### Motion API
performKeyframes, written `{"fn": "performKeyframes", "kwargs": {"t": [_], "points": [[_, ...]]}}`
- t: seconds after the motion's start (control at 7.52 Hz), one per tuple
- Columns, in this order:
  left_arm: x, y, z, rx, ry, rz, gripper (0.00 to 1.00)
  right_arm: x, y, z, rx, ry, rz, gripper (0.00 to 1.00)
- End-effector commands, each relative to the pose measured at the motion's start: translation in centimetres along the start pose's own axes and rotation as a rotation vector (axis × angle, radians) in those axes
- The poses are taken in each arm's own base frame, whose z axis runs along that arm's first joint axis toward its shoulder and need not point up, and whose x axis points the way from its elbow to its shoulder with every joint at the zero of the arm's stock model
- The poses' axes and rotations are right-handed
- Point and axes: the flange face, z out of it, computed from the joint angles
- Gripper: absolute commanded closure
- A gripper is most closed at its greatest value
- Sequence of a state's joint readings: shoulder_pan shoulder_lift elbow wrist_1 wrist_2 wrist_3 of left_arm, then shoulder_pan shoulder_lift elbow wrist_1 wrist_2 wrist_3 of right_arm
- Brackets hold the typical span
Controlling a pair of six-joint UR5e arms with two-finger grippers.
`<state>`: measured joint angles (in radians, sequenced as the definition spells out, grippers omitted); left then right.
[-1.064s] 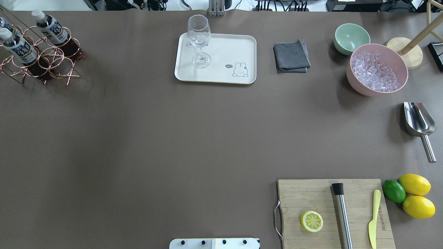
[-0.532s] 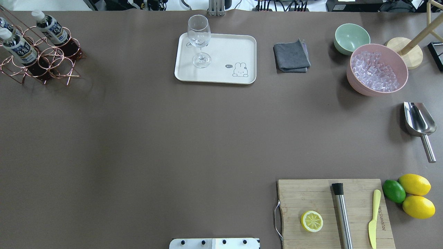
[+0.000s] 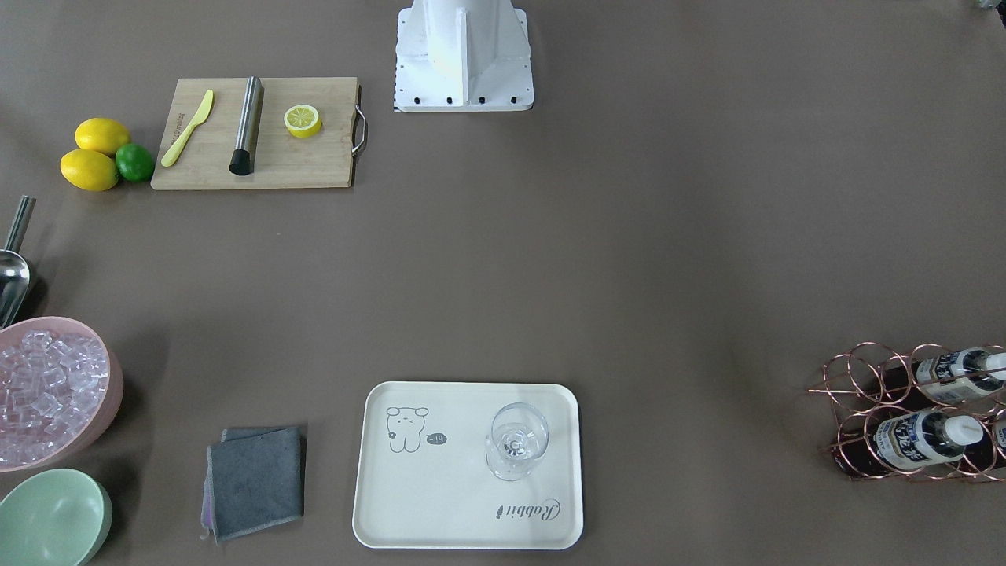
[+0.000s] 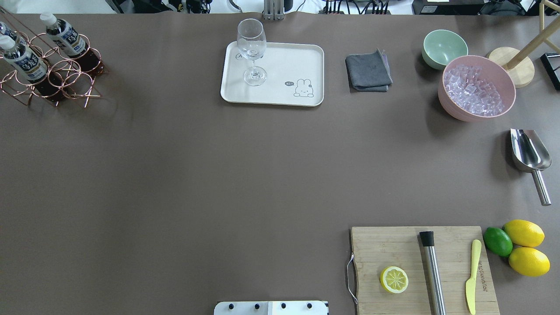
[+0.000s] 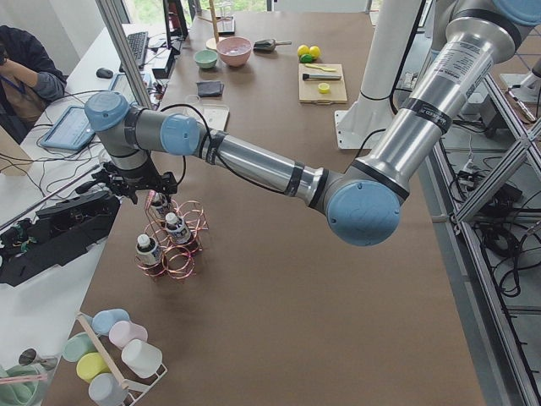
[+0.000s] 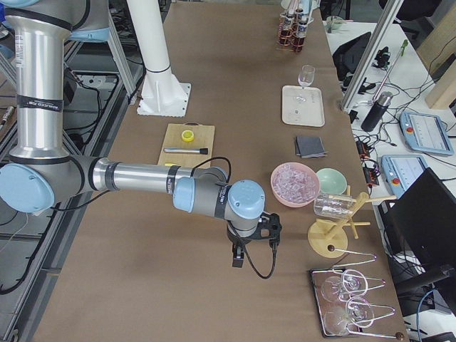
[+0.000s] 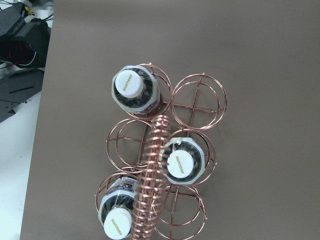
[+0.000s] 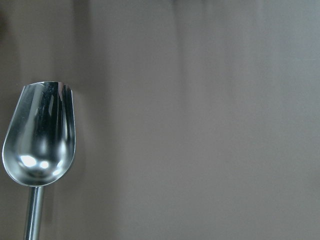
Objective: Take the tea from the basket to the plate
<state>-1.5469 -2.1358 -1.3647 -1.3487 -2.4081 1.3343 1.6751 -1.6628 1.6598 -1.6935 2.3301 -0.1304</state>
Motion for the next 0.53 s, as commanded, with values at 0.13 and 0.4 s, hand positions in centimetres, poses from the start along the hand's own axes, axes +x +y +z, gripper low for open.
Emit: {"fn": "performKeyframes", "kwargs": {"t": [0.13,0.4], "points": [[-1.6,-2.6,1.4,0.008,-0.009,0.079,0.08,0.0,0.0,0.0,0.0,0.0,0.0,0.0],[-1.1,-0.5,3.4,0.007,-0.009,0.096,0.09,0.0,0.0,0.0,0.0,0.0,0.0,0.0]]}}
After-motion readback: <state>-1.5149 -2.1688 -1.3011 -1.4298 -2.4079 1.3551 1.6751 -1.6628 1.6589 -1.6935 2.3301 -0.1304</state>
